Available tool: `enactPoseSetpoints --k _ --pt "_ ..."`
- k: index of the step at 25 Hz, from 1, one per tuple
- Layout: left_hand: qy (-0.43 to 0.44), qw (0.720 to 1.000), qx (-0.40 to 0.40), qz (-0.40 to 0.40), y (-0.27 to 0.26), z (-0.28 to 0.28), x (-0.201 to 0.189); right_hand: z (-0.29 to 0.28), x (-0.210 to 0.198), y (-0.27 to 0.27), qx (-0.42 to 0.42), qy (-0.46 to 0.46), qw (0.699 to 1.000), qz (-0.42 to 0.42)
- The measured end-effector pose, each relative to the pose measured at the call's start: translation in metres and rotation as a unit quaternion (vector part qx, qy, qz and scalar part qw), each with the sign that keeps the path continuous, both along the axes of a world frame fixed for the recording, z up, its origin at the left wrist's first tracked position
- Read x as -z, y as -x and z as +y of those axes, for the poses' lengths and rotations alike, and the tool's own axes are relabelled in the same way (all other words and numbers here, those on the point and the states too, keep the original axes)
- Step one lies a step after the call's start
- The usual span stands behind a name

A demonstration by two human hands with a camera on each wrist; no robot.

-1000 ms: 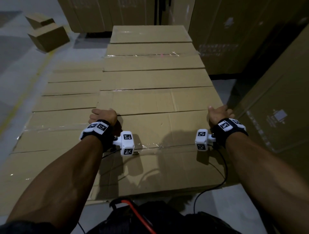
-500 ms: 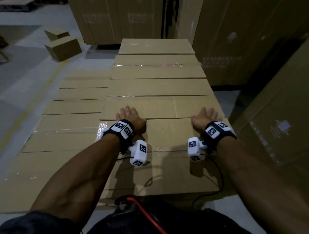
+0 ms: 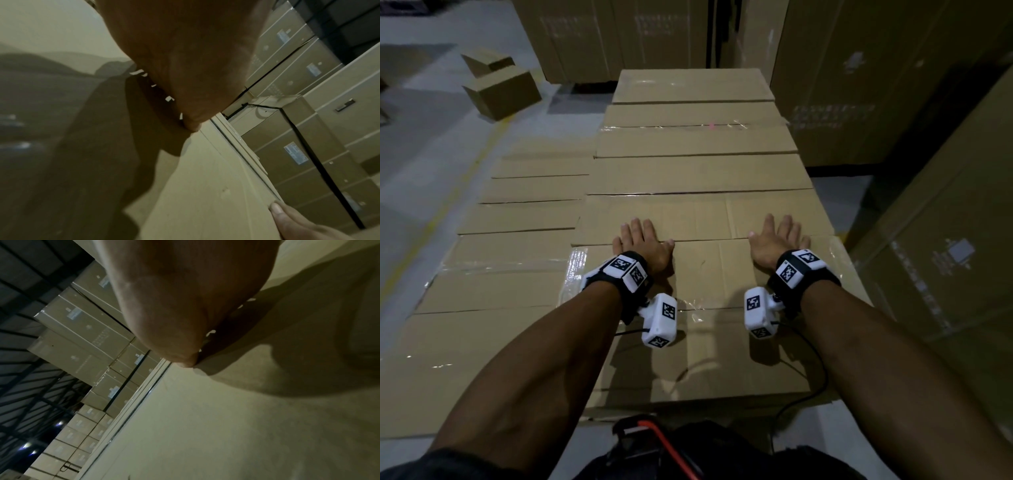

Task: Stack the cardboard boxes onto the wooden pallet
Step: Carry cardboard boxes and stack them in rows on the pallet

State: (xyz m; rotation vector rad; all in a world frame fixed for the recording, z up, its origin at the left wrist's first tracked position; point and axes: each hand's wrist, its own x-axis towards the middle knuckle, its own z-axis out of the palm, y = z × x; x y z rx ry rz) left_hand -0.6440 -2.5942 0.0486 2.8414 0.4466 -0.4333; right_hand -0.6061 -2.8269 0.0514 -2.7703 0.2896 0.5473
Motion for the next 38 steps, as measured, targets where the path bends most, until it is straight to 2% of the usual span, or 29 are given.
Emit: enactPoseSetpoints --k 9,14,18,24,30,34,38 --pt "0.008 1.0 0.021 0.015 -0.004 0.008 -0.01 0.006 -0.016 0.008 -0.027 0.02 0.999 0.015" --pt "0.005 0.998 0.064 0.002 0.018 0.026 -0.029 0.037 -0.036 0.017 -0.155 0.001 0.988 0.021" --pt "-0.06 0.995 0.056 -0.05 0.057 0.056 -0.044 0.084 -0.041 0.032 -0.255 -0.046 0.966 -0.001" --pt "-0.081 0.985 -0.044 -0.142 0.141 0.135 -0.05 0.188 -0.063 0.073 -0.376 -0.118 0.918 -0.039" --pt "-0.075 0.97 -0.167 -0.162 0.251 0.233 -0.031 0.316 -0.067 0.139 -0.477 -0.095 0.871 -0.072" --pt "-0.078 0.958 -0.211 -0.176 0.333 0.309 -0.014 0.411 -0.061 0.2 -0.508 -0.095 0.851 -0.091" --pt "-0.082 0.954 -0.242 -0.155 0.425 0.393 0.005 0.503 -0.029 0.271 -0.518 -0.073 0.849 -0.08"
